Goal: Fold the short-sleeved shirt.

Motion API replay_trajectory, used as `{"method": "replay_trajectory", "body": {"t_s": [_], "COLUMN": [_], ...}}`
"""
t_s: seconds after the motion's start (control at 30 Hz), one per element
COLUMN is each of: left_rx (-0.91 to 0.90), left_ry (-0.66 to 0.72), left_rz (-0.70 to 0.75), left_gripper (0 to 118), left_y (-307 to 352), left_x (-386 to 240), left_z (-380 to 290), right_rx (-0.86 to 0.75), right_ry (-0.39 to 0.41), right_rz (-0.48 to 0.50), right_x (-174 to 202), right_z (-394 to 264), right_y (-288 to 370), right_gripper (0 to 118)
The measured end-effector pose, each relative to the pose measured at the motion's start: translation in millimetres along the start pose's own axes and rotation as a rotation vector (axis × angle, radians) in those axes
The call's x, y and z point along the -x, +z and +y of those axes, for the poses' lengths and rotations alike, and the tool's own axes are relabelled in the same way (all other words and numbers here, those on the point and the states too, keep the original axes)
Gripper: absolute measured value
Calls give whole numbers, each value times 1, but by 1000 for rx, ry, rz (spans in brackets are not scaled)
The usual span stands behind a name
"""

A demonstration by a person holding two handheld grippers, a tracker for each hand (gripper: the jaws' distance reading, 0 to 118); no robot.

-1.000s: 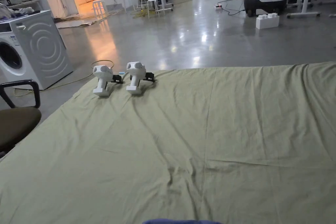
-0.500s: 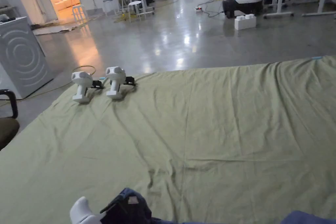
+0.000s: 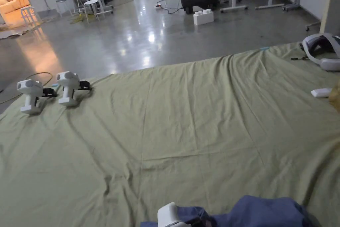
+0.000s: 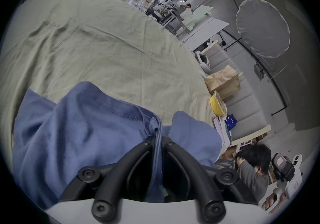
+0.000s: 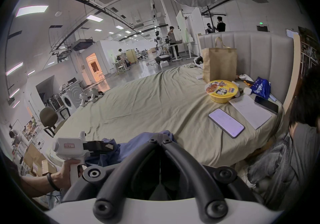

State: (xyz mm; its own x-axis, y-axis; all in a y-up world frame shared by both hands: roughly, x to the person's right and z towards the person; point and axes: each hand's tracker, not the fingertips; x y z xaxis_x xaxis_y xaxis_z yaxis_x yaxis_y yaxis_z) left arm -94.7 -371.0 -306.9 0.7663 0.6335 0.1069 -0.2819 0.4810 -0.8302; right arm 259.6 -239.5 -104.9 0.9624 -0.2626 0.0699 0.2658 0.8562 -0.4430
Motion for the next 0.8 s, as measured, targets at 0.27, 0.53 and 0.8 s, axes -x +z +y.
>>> {"method": "replay_trajectory", "body": {"t_s": [0.27,0.53,0.8], "left_rx": [-198,16,102], "left_ry": [-55,60,15], "left_rz": [-54,-79,-1], "left_gripper": [95,2,2], "left_y": [83,17,-18], "left_x": [-2,29,15], "left_z": [29,3,-4], "right_rx": [14,44,53], "right_ry": [-60,-93,-75], "right_rz": [18,22,-6], "right_x": [-19,-22,-13], "right_z": [-8,-14,-15], "right_y": [-4,-1,5], "right_gripper": [2,2,2]}}
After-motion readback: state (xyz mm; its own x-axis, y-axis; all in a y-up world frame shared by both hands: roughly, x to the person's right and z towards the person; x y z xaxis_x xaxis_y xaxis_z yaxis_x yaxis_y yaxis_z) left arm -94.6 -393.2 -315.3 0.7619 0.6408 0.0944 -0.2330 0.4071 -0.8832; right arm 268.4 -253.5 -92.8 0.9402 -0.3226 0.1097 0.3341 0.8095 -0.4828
